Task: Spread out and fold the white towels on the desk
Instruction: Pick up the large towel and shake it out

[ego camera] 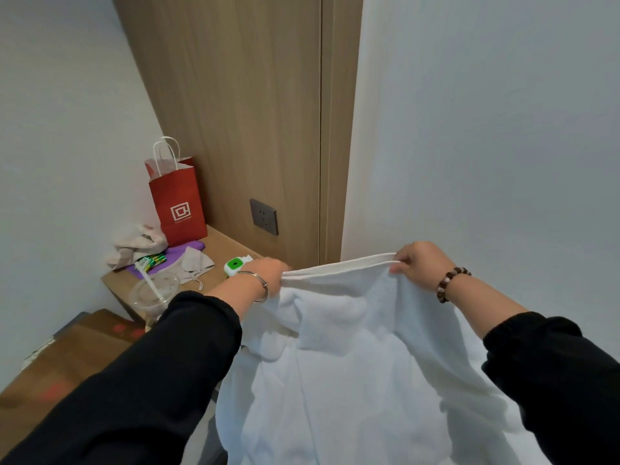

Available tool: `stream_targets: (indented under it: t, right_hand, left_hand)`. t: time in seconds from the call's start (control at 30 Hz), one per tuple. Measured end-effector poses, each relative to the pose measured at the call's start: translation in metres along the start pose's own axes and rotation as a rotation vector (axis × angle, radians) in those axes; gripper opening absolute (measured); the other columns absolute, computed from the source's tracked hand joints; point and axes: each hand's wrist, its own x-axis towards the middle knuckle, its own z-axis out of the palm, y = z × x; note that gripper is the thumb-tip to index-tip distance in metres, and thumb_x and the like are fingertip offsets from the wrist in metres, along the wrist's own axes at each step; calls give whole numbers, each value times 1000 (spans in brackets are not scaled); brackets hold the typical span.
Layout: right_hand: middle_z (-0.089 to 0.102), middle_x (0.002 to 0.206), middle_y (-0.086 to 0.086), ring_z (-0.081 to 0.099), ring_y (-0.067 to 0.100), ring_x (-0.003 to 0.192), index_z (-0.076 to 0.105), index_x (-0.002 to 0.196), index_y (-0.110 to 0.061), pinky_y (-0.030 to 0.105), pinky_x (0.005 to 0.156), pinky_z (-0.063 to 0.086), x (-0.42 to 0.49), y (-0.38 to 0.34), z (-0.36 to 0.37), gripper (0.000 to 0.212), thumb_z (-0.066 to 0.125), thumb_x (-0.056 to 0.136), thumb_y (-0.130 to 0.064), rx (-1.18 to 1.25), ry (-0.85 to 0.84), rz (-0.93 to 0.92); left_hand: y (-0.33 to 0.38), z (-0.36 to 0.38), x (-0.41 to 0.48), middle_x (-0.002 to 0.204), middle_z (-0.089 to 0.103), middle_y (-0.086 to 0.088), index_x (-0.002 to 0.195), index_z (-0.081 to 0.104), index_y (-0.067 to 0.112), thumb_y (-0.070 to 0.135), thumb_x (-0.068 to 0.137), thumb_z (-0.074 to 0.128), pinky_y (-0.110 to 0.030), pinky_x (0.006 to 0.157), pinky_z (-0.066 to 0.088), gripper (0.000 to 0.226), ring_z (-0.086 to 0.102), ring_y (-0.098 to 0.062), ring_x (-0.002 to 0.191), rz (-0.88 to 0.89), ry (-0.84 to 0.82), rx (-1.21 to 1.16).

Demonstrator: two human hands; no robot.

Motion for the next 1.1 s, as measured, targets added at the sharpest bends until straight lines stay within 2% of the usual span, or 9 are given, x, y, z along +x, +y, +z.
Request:
stream_targets:
  t: [0.07,0.13,0.3,0.43,0.53,0.67,0.87,0.97,1.1]
  right_hand:
    - [65,77,14,54,26,71,73,85,-3,31,64,37,-3,-10,-3,19,68,86,-21,10,-23,-25]
    - [63,73,13,52,23,69,73,85,-3,30,61,35,-6,-19,-7,17,68,86,-20,22,-30,-48]
    - [57,69,3,49,20,67,72,85,-8,27,59,30,-14,-34,-12,13,69,85,-20,-13,-35,-133]
    - [56,78,0,49,21,73,58,104,-16,26,62,30,-20,-26,-12,29,73,80,-21,37,22,-102]
    - [54,77,-5,52,22,73,47,119,-22,27,64,35,-26,-13,-7,46,69,79,-19,-60,-125,-55]
    - [66,90,6,55,24,71,61,94,-11,27,63,46,-34,22,-3,13,58,83,-19,-445,-358,119]
    - [54,76,-3,55,23,77,64,97,-17,27,63,40,-35,65,24,20,47,89,-13,-662,-58,238]
    - [57,114,5,51,23,112,64,112,-13,31,83,46,-45,89,67,27,47,91,-18,-619,-316,185]
    - [36,142,10,33,28,131,52,130,-18,39,109,32,-71,108,134,45,47,89,-37,-633,-674,124]
  left_hand:
    - [18,-3,3,131,55,-4,145,30,28,22,87,60,-34,92,47,66,53,-26,118,80,2,-163]
    - [47,-7,5,136,52,-6,148,22,29,29,85,64,-34,94,45,76,53,-26,118,161,72,-289]
    - [99,-12,12,103,67,-8,107,67,17,28,86,62,-33,80,47,24,60,-27,98,190,187,-495]
    - [99,-15,8,94,67,-13,93,69,12,26,91,53,-37,75,49,21,60,-32,90,221,207,-365]
    - [94,-18,9,96,66,-11,95,65,15,28,94,49,-33,68,43,20,59,-31,90,272,274,-153]
    - [73,-16,15,95,64,-8,97,57,17,21,93,46,-32,62,39,13,61,-32,87,284,350,111]
    - [58,22,27,96,60,-4,98,60,17,52,92,48,-31,65,39,38,60,-27,89,182,292,156]
    - [61,68,33,116,55,-7,112,60,13,35,93,52,-34,82,44,30,52,-27,109,8,148,91]
    - [70,151,22,153,25,-1,133,49,21,27,93,46,-40,110,25,40,20,-21,140,76,-124,106]
